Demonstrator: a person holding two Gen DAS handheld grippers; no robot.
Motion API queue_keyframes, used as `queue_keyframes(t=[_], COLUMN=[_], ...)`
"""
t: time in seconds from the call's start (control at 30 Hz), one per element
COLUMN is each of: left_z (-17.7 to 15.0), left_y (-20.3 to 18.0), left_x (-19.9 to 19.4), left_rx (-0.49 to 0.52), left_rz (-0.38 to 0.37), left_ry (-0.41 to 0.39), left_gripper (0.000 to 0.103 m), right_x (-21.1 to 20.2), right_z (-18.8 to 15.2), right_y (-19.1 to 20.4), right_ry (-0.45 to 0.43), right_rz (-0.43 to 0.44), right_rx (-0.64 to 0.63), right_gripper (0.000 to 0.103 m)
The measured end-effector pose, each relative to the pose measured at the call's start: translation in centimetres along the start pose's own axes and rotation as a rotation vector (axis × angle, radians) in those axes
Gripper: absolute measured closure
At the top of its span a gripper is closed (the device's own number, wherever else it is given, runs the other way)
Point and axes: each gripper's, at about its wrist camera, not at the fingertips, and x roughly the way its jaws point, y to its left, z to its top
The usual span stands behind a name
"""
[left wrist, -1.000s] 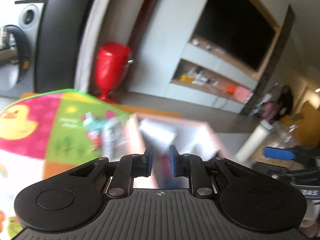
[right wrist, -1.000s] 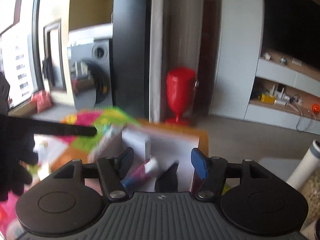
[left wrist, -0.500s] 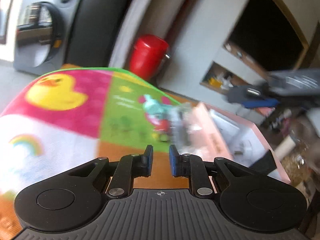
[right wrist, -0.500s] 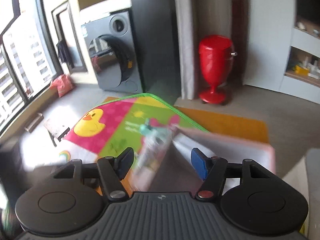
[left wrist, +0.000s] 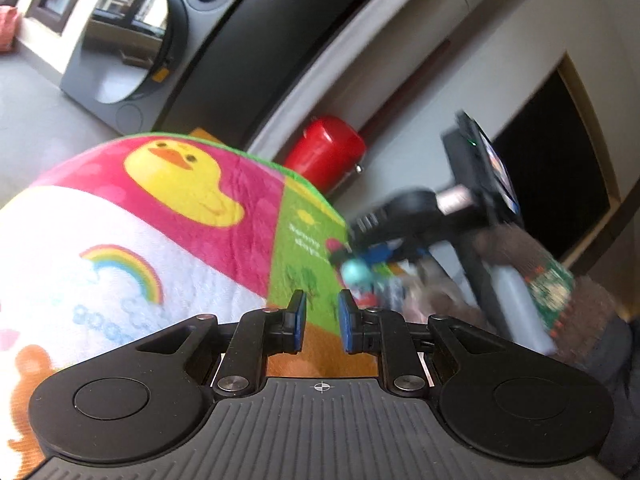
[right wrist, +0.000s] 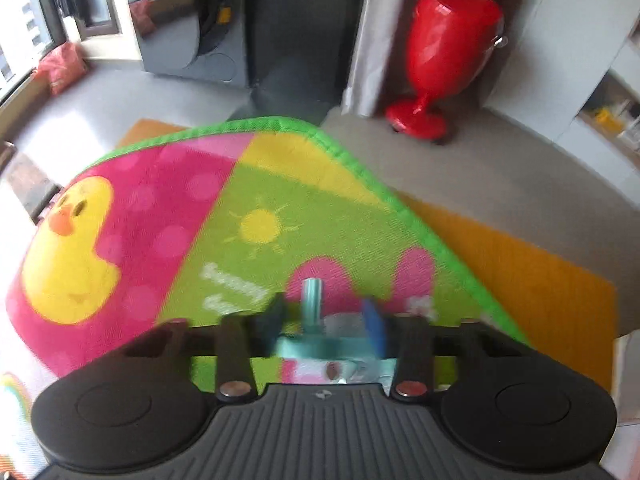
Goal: Organize rigid objects
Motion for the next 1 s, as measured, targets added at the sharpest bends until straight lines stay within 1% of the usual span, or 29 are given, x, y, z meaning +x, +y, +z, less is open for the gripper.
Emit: queue_keyframes(t=[0.03, 0.07, 0.17, 0.23, 0.33, 0.37, 0.47, 0.53, 0.57, 0.6, 0.63, 0.67, 0.73, 0.83, 0.93, 1.0], left_z=[0.1, 0.2, 0.2, 0.0, -0.3, -0.4, -0.7, -1.0, -1.1, -1.3, -1.4, -1.3, -1.1, -1.2, -2.2, -3.3], left_y=[0.2, 0.4, 0.7, 0.7, 0.4, 0.4, 0.0, -0.4, -0.7, -1.0, -1.4, -1.7, -2.8, -4.9, -6.7, -7.3], left_x=[-0.2, -0.2, 0.1, 0.5, 0.6, 0.7, 1.2, 1.7, 1.8, 2.0, 1.9, 1.8, 0.8, -1.7, -5.1, -7.0], left_rx=[-0.009, -0.015, -0.025, -0.021, 0.000, 0.005, 0.029, 0.054, 0.068, 0.083, 0.097, 0.104, 0.137, 0.246, 0.344, 0.398], left_rz=[0.005, 0.010, 0.030, 0.042, 0.046, 0.043, 0.019, 0.004, 0.003, -0.002, -0.014, -0.018, -0.014, 0.027, 0.062, 0.071], left_ry=[-0.008, -0.009, 0.015, 0.035, 0.053, 0.061, 0.086, 0.107, 0.114, 0.119, 0.118, 0.120, 0.129, 0.162, 0.204, 0.232], left_gripper=[0.084, 0.084, 0.084, 0.084, 0.084, 0.084, 0.084, 0.084, 0.084, 0.084, 0.084, 0.084, 0.084, 0.084, 0.084, 0.084], right_x=[-0.3, -0.9, -2.9, -4.2, -6.1, -7.0, -10.3, -12.9, -14.2, -15.2, -16.1, -16.8, -17.3, -17.1, -16.3, -15.6], right_z=[-0.3, -1.0, -3.9, -6.4, -9.8, -11.0, -14.6, -17.0, -18.4, -19.5, -21.0, -22.6, -25.0, -28.1, -29.5, -29.8], right_y=[0.2, 0.5, 1.8, 2.4, 3.1, 3.4, 4.5, 4.6, 4.5, 4.3, 4.2, 3.9, 3.5, 2.6, 1.3, 0.3], right_ry=[0.023, 0.039, 0.075, 0.101, 0.100, 0.088, 0.006, -0.086, -0.139, -0.182, -0.229, -0.270, -0.311, -0.345, -0.346, -0.357], right_rz=[0.024, 0.046, 0.086, 0.134, 0.189, 0.199, 0.199, 0.189, 0.180, 0.170, 0.164, 0.156, 0.133, 0.086, 0.053, 0.066], right_rx=[-0.013, -0.025, -0.053, -0.066, -0.085, -0.096, -0.199, -0.266, -0.298, -0.320, -0.332, -0.334, -0.339, -0.333, -0.291, -0.252], right_gripper=[0.086, 0.088, 0.088, 0.088, 0.087, 0.087, 0.087, 0.079, 0.066, 0.048, 0.041, 0.038, 0.038, 0.038, 0.038, 0.040])
